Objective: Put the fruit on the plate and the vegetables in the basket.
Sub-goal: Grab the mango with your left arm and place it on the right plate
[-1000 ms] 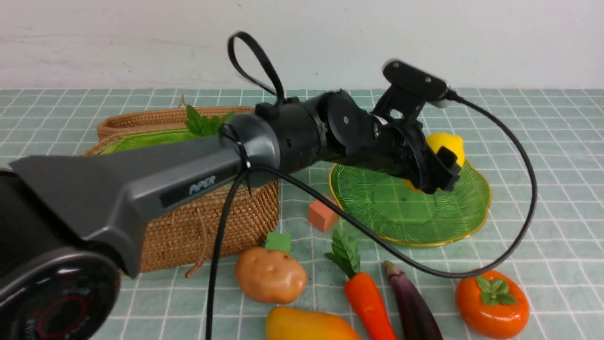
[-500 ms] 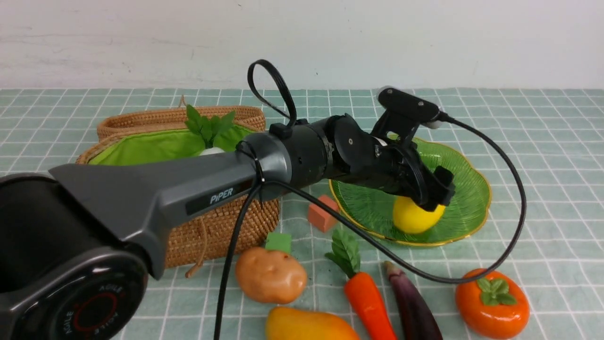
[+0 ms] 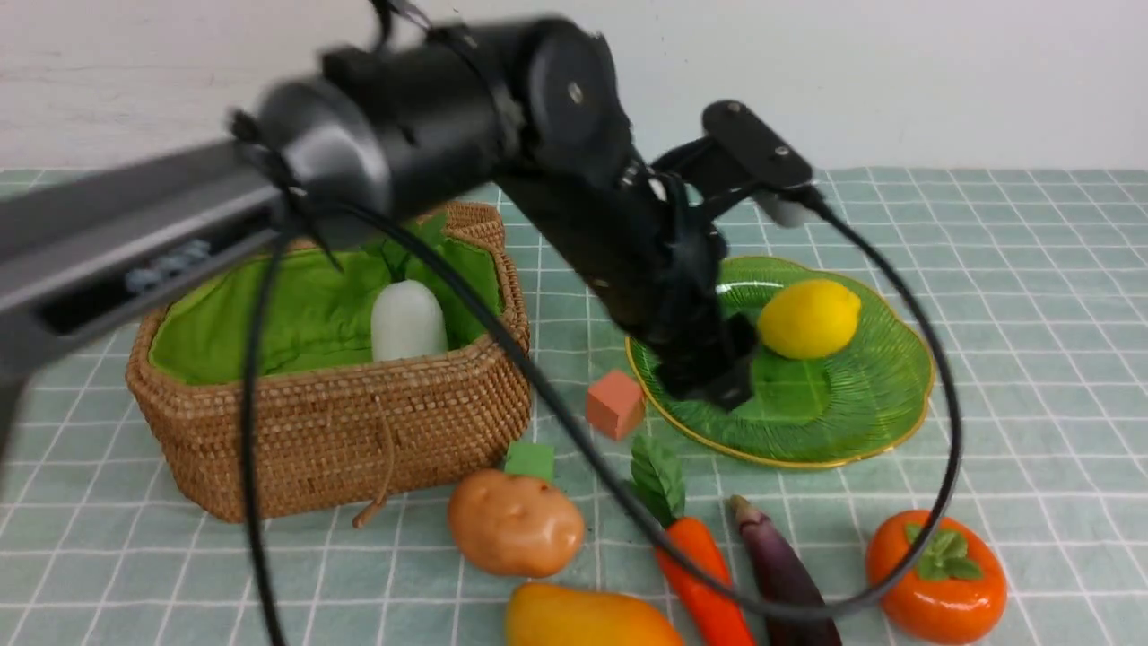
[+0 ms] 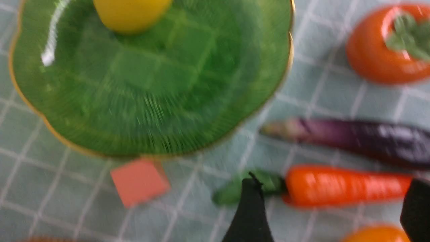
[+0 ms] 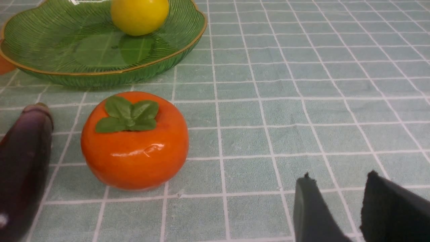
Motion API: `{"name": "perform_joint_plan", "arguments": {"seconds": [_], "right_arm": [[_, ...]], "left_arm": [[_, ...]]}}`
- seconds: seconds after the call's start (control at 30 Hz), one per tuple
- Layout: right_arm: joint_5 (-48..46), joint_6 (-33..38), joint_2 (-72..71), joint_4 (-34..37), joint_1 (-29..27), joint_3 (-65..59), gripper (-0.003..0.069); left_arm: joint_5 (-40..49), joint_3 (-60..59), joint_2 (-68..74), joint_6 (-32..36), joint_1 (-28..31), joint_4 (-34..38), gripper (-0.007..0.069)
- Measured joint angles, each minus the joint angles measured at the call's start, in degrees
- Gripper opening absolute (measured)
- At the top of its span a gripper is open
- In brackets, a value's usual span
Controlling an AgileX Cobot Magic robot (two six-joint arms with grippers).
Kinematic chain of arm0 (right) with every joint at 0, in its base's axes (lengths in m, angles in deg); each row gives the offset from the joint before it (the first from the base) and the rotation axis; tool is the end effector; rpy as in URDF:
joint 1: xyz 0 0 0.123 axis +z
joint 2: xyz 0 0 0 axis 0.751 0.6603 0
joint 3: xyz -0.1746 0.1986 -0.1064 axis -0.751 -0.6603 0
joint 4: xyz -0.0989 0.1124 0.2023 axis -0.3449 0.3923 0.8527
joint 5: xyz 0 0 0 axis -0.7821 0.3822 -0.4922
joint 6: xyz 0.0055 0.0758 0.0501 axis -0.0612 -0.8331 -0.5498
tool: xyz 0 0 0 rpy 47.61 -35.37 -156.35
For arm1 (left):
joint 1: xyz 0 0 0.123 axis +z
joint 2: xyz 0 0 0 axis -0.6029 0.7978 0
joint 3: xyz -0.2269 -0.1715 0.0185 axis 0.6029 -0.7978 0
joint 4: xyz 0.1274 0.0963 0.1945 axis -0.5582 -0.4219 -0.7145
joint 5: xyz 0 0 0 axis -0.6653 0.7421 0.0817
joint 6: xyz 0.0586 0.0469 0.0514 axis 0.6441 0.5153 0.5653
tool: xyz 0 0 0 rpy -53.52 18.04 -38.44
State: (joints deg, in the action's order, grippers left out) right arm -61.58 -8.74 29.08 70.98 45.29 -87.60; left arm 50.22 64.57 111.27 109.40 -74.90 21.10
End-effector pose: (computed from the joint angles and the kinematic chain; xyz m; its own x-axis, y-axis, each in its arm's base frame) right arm 0.0519 -0.0028 0.1740 -0.3014 0.0041 -0.9535 0.0514 0.9986 -0.0119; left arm 0.3144 -0.2692 0.3203 -0.2827 0.8142 -0.5070 0.9311 0.3600 0.0590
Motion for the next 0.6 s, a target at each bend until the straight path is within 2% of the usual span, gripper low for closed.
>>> {"name": "perform_joint_plan", "arguments": {"seconds": [0.03,0.07,0.1,0.17,0.33,0.6], "right_arm": [[0.0,0.0,0.0,0.0,0.0,0.0,0.0242],[0.0,0.0,0.0,0.0,0.0,0.0,0.0242],[0.0,0.0,0.0,0.0,0.0,0.0,0.0242],[0.0,0.0,0.0,0.0,0.0,0.0,0.0242],[0.0,0.0,0.0,0.0,0.0,0.0,0.0242],[0.0,0.0,0.0,0.0,0.0,0.0,0.0242]], "left_arm": [[0.0,0.0,-0.3,0.0,0.0,-0.2,0.0541],[5.1,-1.9,-2.0,0.6,0.0,-0.9,0.0538],[5.9,-2.5,-2.5,0.9,0.0,-0.9,0.0538],[7.7,-8.0,-4.8,4.1,-0.5,-0.9,0.0536],[2.1,-19.3,-5.8,13.1,-1.5,-0.6,0.0536],[-5.4,-24.3,-5.3,16.4,-1.5,-0.8,0.0536]]}}
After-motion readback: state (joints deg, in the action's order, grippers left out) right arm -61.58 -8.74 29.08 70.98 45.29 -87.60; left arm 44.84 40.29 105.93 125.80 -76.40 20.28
